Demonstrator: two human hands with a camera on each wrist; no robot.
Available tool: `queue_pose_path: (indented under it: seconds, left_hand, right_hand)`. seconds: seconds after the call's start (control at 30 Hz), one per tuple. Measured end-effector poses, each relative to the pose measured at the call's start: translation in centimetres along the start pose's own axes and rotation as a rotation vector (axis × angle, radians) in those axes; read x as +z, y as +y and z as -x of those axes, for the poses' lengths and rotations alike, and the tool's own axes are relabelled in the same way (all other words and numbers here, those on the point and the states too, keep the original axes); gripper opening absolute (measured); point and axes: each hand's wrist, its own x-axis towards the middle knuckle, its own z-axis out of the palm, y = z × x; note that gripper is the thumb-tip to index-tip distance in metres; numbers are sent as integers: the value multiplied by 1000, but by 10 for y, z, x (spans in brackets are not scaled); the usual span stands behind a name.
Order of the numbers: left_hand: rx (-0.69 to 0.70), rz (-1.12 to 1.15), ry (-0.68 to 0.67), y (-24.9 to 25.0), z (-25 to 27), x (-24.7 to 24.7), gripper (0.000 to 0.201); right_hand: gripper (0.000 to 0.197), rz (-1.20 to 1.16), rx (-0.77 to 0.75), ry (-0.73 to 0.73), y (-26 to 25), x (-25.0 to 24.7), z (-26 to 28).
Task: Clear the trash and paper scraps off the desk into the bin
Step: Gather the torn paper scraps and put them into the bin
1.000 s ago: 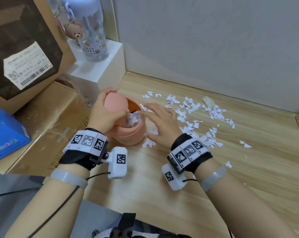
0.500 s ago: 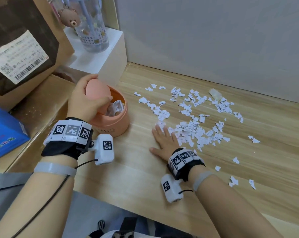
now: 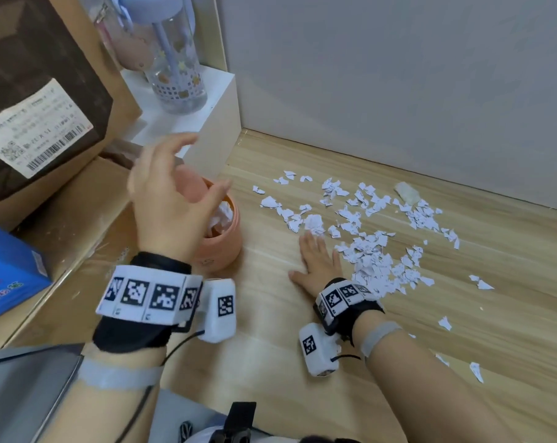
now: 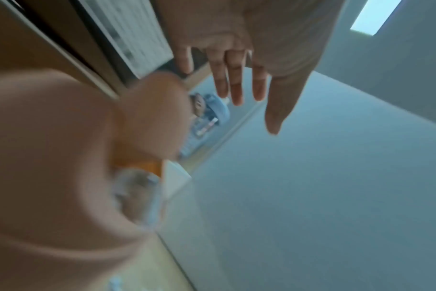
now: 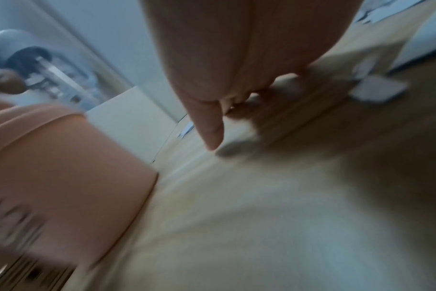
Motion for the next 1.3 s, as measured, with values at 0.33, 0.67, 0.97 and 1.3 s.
queue_pose_path:
  seconds: [0.33, 0.67, 0.97, 1.3]
  left_hand:
    - [-491, 287, -347, -31, 16, 166, 51]
    - [-576, -155, -659, -63, -15, 238, 69]
    - [-115, -144, -1180, -14, -22, 301, 60]
    - [-205, 361, -1317, -17, 19, 242, 54]
  right_hand:
    - [50, -464, -11, 463, 84, -82, 6]
    - [78, -545, 547, 503, 202, -125, -11]
    - [52, -266, 105, 242, 160, -128, -59]
    - [35, -749, -58, 380, 177, -90, 33]
